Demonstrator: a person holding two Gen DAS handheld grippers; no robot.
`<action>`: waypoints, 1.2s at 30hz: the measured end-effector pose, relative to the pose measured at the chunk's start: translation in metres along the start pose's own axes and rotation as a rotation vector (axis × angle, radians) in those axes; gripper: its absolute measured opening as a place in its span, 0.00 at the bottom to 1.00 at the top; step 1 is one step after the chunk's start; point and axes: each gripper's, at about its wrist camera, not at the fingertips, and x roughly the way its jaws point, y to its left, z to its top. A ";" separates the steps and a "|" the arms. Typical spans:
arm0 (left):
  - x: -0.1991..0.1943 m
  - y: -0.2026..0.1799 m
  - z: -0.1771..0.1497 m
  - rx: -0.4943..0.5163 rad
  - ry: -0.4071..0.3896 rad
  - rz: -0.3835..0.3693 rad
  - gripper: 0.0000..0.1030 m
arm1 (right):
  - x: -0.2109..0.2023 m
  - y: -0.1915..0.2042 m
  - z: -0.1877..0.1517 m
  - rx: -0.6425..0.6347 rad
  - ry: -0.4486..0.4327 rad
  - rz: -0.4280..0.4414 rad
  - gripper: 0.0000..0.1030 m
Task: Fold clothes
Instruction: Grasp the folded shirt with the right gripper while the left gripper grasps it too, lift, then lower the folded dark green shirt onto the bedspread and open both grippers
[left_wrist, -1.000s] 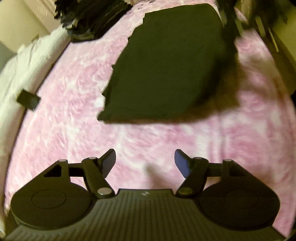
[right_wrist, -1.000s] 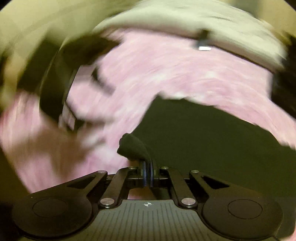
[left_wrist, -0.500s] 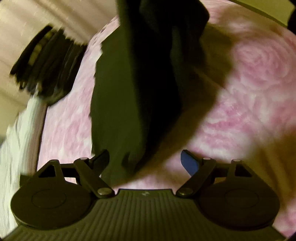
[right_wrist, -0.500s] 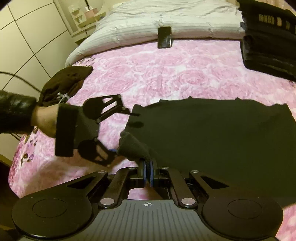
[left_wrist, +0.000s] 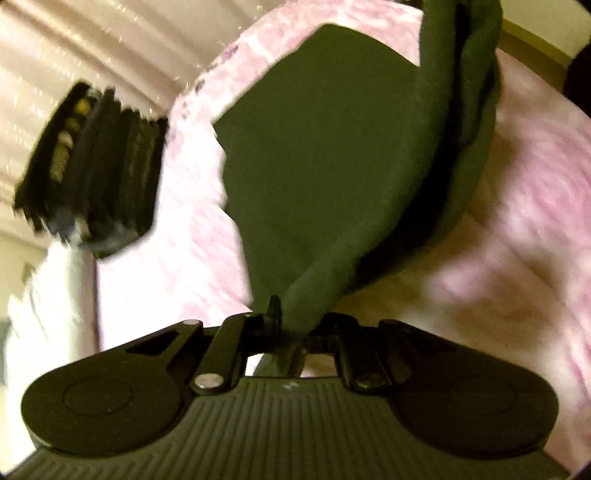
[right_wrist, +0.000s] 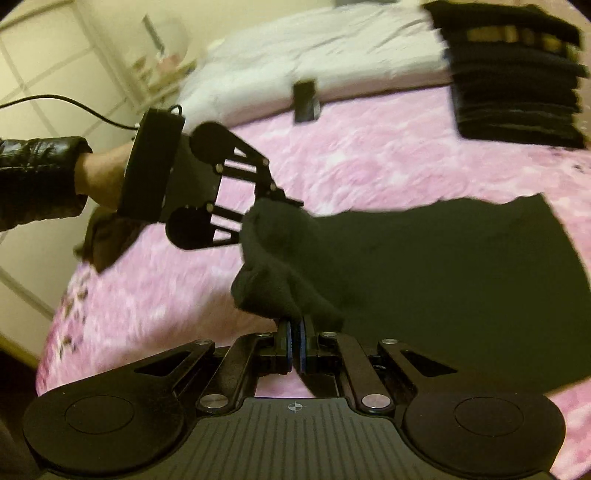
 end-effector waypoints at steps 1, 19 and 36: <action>0.000 0.014 0.013 0.025 0.005 0.005 0.08 | -0.011 -0.010 0.004 0.015 -0.025 -0.002 0.02; 0.214 0.100 0.265 0.086 0.036 -0.209 0.30 | -0.070 -0.289 -0.066 0.645 -0.170 -0.216 0.03; 0.194 0.095 0.154 -0.545 0.208 -0.262 0.37 | -0.053 -0.300 -0.064 0.833 -0.215 -0.261 0.03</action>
